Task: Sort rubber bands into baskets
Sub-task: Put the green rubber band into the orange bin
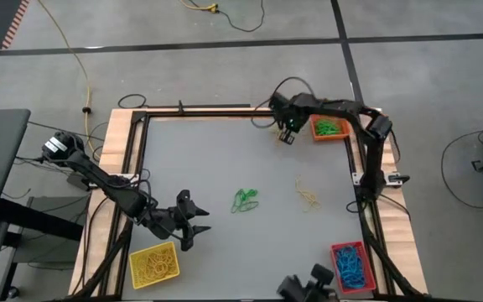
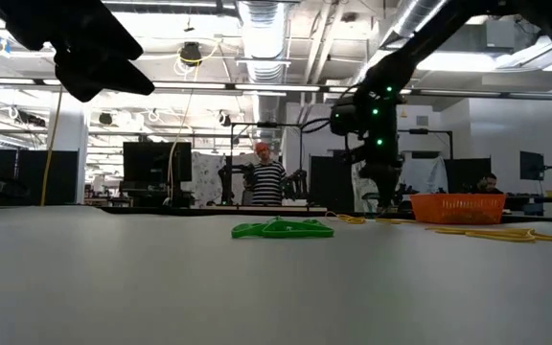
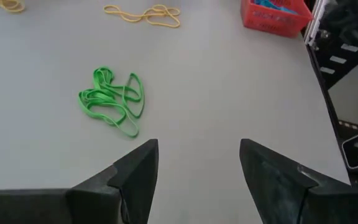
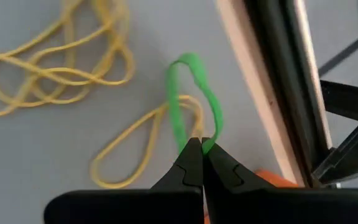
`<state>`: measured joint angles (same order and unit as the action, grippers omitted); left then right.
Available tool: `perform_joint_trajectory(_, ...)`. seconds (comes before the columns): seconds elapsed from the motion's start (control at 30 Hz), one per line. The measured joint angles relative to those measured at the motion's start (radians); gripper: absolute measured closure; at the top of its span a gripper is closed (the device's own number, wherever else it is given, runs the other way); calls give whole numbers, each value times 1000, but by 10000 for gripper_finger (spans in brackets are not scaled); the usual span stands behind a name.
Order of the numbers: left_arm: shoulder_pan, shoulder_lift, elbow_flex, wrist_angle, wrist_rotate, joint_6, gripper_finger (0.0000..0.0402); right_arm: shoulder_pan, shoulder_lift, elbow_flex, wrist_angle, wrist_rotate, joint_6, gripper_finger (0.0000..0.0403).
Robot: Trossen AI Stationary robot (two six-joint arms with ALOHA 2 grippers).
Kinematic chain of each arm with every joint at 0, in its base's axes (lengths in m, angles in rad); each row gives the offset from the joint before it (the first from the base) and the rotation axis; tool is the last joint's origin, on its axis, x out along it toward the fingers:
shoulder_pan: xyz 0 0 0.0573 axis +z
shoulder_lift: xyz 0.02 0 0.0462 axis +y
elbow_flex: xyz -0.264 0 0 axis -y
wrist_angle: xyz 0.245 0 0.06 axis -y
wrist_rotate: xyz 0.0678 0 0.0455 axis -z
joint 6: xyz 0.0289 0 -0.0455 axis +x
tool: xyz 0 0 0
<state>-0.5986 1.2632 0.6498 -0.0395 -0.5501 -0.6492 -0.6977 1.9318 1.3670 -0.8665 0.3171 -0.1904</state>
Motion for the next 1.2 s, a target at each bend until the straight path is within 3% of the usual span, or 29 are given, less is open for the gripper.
perform_joint_trajectory(0.27, -8, 0, 0, 0, -26, -51, 187, -150, -125, 0, 49, -173, -55, 383)
perform_joint_trajectory(0.73, -8, 0, 0, 0, -53, -70, 187, -309, -326, -7, -95, -187, -23, 377)
perform_joint_trajectory(0.93, -8, 0, 0, -14, -53, -68, 187, -360, -387, -116, -74, -186, -17, 377)
perform_joint_trajectory(1.2, -8, 0, 0, -22, -53, -44, 187, -399, -460, -280, 80, -174, 14, 366)
